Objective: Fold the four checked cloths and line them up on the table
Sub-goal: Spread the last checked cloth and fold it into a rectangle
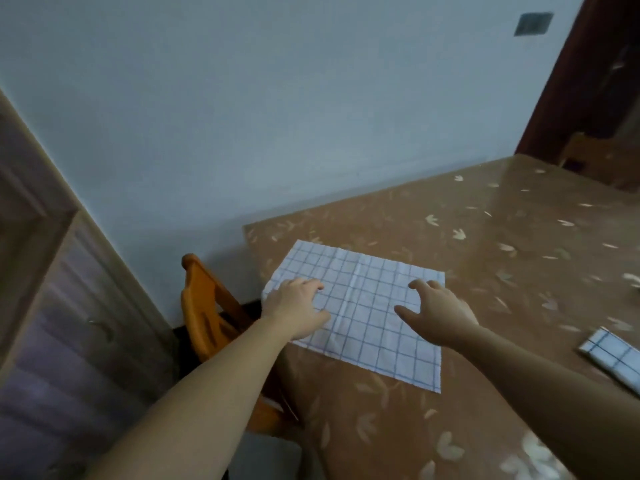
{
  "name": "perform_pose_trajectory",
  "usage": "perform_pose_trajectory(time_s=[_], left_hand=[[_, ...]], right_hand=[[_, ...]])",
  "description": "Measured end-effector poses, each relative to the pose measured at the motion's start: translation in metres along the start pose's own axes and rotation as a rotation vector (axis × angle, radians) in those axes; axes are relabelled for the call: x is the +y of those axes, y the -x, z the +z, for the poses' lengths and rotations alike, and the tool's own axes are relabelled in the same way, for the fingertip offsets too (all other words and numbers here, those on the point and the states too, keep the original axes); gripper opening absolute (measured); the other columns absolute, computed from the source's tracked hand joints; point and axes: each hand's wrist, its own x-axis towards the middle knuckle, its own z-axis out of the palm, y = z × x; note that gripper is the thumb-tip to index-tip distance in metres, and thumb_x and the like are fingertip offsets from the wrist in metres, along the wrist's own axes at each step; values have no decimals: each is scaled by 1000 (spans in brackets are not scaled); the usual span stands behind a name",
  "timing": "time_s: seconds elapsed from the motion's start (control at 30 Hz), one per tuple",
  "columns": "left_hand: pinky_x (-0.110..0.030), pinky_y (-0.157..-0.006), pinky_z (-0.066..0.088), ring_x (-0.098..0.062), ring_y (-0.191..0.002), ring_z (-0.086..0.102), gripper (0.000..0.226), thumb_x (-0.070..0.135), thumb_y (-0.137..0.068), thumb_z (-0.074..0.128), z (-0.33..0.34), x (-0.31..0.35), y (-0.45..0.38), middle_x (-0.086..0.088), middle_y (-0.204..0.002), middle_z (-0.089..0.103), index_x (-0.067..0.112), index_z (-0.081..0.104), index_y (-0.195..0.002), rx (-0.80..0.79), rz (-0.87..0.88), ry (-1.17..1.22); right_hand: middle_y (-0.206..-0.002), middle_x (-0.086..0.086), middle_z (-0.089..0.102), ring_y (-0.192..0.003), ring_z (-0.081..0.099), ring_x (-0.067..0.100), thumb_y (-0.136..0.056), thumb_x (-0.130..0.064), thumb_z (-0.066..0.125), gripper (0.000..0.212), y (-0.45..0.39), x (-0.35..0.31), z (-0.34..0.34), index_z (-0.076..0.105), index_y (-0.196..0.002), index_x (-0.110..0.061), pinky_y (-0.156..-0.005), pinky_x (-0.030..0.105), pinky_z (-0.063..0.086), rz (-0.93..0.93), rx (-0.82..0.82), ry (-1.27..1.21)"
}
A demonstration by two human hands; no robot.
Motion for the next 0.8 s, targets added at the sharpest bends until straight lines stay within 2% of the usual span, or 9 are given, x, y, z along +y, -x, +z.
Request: perform_pose_trajectory(time_s=[0.17,0.3,0.37,0.47,0.57,0.67,0.8], left_hand=[[-38,-98,42,-20,-128,41,55,51,-90,49,22,-14,-53,6,-144,41,32,39,-141,-93,67,-4],[-39,-98,42,-21,-128,40,56,52,-91,48,58,-19,-82,3,-144,41,30,37,-142,-141,32,3],[-40,-103,40,-22,-134,36,64,55,-91,48,81,-19,-94,1,-150,36,27,31,-147,-165,7,2],[-44,-117,20,-26,-146,14,93,72,-84,45,113,-19,-108,-4,-161,14,22,10,-154,-226,-79,-17],[-47,-119,-1,-29,-148,-13,119,88,-71,39,141,-17,-119,-9,-162,-14,19,-12,-153,-271,-191,-73],[-50,-117,-7,-30,-146,-20,125,92,-67,35,161,-18,-121,-12,-159,-22,17,-17,-152,-292,-188,-80],[-50,-115,-13,-27,-145,-26,121,93,-68,27,177,-20,-117,-9,-158,-27,19,-20,-151,-249,-164,-87]], right_hand=[[-144,2,43,-123,50,24,-89,-62,47,71,-34,8,30,34,-144,-21,-100,44,43,96,-73,-9],[-143,3,43,-121,51,25,-88,-63,49,72,-65,16,68,34,-144,-20,-97,42,45,103,-159,-30],[-145,4,41,-125,46,26,-88,-62,49,73,-82,20,90,32,-144,-19,-100,44,41,90,-204,-48],[-154,6,27,-139,29,27,-86,-68,47,84,-97,25,123,23,-149,-17,-109,48,29,80,-240,-34],[-161,9,2,-148,1,27,-78,-80,42,102,-106,30,153,8,-152,-17,-118,49,11,107,-213,-20],[-160,11,-1,-147,-6,29,-74,-85,35,106,-109,33,174,7,-151,-17,-119,52,5,88,-133,-16],[-161,11,-8,-148,-12,25,-84,-77,30,99,-105,33,185,0,-153,-13,-120,46,-4,49,-78,-19]])
